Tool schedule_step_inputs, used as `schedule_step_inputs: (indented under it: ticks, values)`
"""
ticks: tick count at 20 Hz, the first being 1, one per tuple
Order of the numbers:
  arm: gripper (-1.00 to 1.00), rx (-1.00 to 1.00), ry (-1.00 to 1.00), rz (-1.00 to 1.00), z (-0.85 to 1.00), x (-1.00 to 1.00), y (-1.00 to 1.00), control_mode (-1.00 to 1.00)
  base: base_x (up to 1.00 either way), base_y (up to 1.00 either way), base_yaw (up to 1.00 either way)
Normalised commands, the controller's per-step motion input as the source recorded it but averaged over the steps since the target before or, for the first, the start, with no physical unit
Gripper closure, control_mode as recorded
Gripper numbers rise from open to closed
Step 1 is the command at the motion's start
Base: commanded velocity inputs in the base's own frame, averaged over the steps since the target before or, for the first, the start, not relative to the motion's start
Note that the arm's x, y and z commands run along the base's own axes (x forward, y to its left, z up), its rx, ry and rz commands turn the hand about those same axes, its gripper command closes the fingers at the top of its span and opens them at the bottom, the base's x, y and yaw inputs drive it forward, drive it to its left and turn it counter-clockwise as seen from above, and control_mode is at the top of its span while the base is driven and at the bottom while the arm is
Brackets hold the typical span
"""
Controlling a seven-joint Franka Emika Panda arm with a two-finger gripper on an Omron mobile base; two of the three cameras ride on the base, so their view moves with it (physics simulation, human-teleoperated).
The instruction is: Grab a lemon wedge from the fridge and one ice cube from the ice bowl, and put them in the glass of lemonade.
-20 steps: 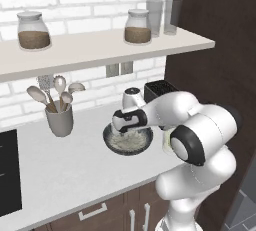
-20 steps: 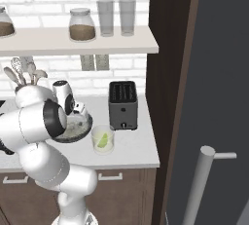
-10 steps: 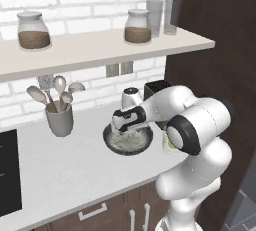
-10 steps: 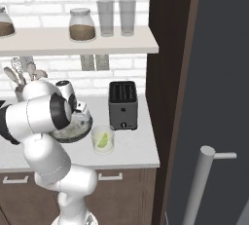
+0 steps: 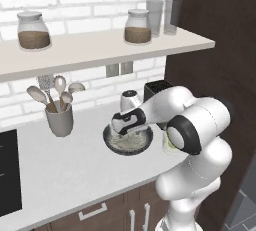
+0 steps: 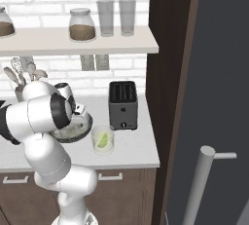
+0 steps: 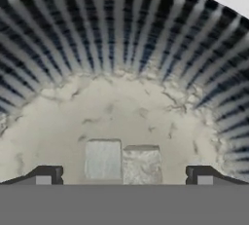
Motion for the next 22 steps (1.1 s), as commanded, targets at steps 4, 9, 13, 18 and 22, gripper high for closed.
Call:
schedule_step_inputs:
  ticks: [4, 9, 13, 18, 22]
  values:
    - [-1.00, 0.00, 0.00, 0.05, -0.02, 0.05, 0.26, -1.00, 0.00, 0.00, 0.00]
    - [-1.00, 0.00, 0.00, 0.06, 0.00, 0.10, 0.34, -1.00, 0.00, 0.00, 0.00]
    - [-1.00, 0.00, 0.00, 0.03, -0.02, 0.00, 0.03, -1.00, 0.00, 0.00, 0.00]
    - [-1.00, 0.00, -0.07, 0.00, -0.05, -0.05, -0.22, -1.00, 0.00, 0.00, 0.00]
    - [-1.00, 0.00, -0.05, 0.00, 0.00, 0.00, -0.17, -1.00, 0.00, 0.00, 0.00]
